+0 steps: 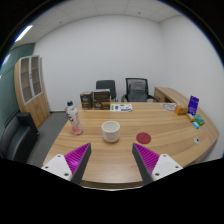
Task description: Pour water
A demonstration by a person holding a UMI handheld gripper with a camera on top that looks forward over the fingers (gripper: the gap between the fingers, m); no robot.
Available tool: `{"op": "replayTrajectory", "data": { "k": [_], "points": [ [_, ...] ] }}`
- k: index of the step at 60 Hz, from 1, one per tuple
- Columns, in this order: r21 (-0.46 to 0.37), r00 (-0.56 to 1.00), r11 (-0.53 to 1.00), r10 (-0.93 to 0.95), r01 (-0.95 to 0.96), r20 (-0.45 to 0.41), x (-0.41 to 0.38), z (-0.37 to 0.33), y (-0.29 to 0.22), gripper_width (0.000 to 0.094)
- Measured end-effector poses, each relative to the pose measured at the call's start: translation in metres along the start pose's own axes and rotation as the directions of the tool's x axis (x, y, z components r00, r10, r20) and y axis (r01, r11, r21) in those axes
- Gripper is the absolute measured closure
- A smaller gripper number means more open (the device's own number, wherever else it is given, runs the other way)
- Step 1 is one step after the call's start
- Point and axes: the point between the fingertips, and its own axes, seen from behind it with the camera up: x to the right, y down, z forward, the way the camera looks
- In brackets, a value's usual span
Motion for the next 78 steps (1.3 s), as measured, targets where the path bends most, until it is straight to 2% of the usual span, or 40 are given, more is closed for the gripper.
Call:
{"op": "replayTrajectory", "data": {
  "k": [16,25,33,37,40,46,58,68,73,78],
  "points": [
    [0.055,0.994,0.998,0.017,-0.023,0.104,-0.164,0.123,-0.023,0.0076],
    [0.142,0.995,0.99,-0.027,0.014,0.093,-0.21,0.205,-0.045,0.0091],
    [0.162,0.997,0.986,-0.038,0.028,0.06,-0.223,0.27,-0.046,0.0115],
    [0.16,0.999,0.987,-0.028,0.022,0.034,-0.221,0.295,-0.042,0.0149],
    [0.158,0.999,0.987,-0.024,0.02,0.021,-0.218,0.31,-0.038,0.0212],
    [0.184,0.999,0.983,-0.027,0.022,0.025,-0.221,0.32,-0.041,0.0441],
    [0.201,0.998,0.979,-0.052,0.046,0.023,-0.22,0.322,-0.042,0.0633],
    [0.226,0.997,0.973,0.036,-0.049,0.063,-0.22,0.289,-0.069,0.0661],
    [0.218,0.967,0.948,0.201,-0.232,0.157,-0.225,0.268,-0.09,0.0662],
    [0.148,0.842,0.851,0.445,-0.504,0.304,-0.225,0.242,-0.117,0.0662]
  ]
}}
